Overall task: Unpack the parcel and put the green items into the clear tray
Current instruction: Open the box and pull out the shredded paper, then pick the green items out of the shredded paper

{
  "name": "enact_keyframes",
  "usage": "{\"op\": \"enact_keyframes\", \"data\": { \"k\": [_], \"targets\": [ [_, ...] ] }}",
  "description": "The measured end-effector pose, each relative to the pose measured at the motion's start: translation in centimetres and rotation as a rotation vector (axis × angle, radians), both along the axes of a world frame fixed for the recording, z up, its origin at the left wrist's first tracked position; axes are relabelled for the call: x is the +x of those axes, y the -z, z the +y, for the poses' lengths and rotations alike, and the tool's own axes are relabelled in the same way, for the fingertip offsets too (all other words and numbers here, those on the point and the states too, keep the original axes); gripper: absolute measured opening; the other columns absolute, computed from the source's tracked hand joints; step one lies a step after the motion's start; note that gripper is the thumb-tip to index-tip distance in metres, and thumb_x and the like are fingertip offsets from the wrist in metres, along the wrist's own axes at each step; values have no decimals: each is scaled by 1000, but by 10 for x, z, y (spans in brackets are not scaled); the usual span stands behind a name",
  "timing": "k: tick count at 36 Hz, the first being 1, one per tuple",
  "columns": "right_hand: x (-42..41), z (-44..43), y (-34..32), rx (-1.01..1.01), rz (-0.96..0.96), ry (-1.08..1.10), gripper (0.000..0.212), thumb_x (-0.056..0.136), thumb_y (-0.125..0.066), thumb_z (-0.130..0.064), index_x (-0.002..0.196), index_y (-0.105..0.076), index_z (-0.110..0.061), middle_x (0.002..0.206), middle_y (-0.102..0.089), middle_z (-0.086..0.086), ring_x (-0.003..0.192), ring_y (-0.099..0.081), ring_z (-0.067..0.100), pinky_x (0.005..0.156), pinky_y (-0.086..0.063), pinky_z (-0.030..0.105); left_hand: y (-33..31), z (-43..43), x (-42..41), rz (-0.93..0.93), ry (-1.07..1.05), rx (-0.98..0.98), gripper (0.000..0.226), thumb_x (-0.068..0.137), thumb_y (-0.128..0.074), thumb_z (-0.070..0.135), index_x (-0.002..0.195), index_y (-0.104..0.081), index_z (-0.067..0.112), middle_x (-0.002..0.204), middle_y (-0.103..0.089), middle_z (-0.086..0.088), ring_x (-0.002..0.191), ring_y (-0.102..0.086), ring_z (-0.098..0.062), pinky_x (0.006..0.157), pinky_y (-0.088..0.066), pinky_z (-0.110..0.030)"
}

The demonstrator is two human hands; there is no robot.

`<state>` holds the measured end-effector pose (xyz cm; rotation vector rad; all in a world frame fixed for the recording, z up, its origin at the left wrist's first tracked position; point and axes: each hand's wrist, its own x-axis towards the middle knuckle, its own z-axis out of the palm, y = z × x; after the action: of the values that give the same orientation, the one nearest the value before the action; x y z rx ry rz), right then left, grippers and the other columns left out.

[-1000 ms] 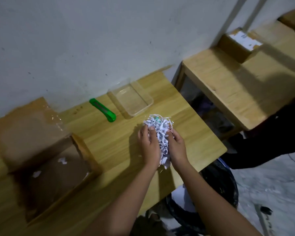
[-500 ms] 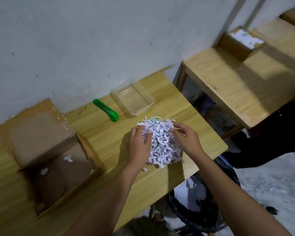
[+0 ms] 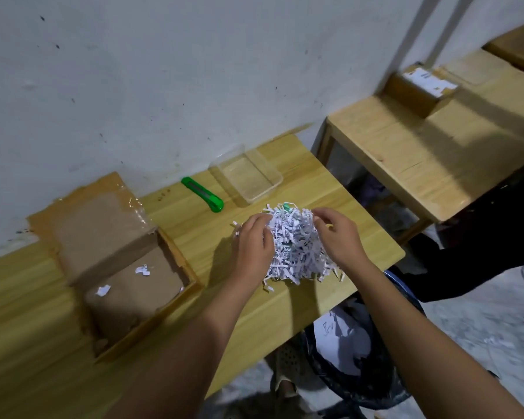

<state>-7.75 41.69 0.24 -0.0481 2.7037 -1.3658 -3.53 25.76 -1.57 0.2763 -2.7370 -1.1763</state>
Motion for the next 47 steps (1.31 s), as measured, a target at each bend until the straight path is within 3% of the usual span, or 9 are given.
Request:
{"op": "enact_keyframes", "data": {
  "k": [5,11,18,24,28,33,38,41,47],
  "targets": [
    [9,-11,-5,-14,-4,3,49,81,-36,14,119,-60,-5,120,-63,14,112,-58,22,92,-45,26,-10,-5,10,-3,117,30,58,79,-32,-18,130,-48,6,136,-49,-8,126,-44,-20,108,-30,-24],
    [17,-18,1,6,74,100,27,85,-51,8,104,-66,-3,104,-68,14,88,-65,18,76,-49,24,-8,-12,16,-21,123,12,71,74,-32,-24,133,-46,13,141,-45,-5,130,-41,-19,111,-33,-31],
    [26,-27,-4,12,122,101,18,78,-68,-2,96,-68,-3,86,-66,8,76,-59,16,72,-47,24,-7,-22,19,-1,54,56,48,84,-37,-12,122,-56,10,122,-60,-11,111,-58,-24,93,-49,-40],
    [33,-37,-13,23,125,79,19,82,-65,-8,100,-69,-3,93,-71,11,83,-63,17,82,-54,34,-11,-34,27,5,67,59,30,89,-49,5,118,-59,8,118,-63,-11,109,-58,-25,94,-47,-33],
    [38,-54,-22,5,122,50,21,86,-60,-9,104,-68,-3,99,-71,11,84,-61,14,83,-54,32,-22,-52,38,18,43,21,31,94,-49,21,121,-57,8,121,-62,-9,112,-56,-23,90,-42,-27],
    [44,-101,-32,-69,109,-65,23,88,-57,-9,108,-67,-4,102,-70,11,88,-62,15,85,-53,34,-43,-102,64,52,-147,-49,35,96,-42,29,125,-54,12,127,-58,-6,113,-55,-24,89,-42,-30],
    [54,-169,-28,-106,66,-247,23,87,-56,-5,107,-67,-4,102,-70,13,87,-60,13,78,-47,21,-39,-170,103,99,-444,-62,37,96,-40,30,129,-47,14,133,-47,-5,122,-46,-17,94,-36,-26],
    [64,-212,-13,-102,26,-417,25,87,-56,-3,110,-66,-5,107,-69,12,91,-61,15,82,-47,18,-21,-206,129,53,-710,-30,44,96,-41,30,135,-40,10,139,-42,-9,125,-44,-25,104,-40,-41],
    [79,-272,31,71,-163,-715,39,89,-52,-5,128,-51,-9,131,-51,11,121,-50,25,102,-39,31,22,-235,152,-65,-887,269,45,98,-37,23,139,-32,5,142,-37,-14,133,-35,-28,102,-29,-27]
  ]
}}
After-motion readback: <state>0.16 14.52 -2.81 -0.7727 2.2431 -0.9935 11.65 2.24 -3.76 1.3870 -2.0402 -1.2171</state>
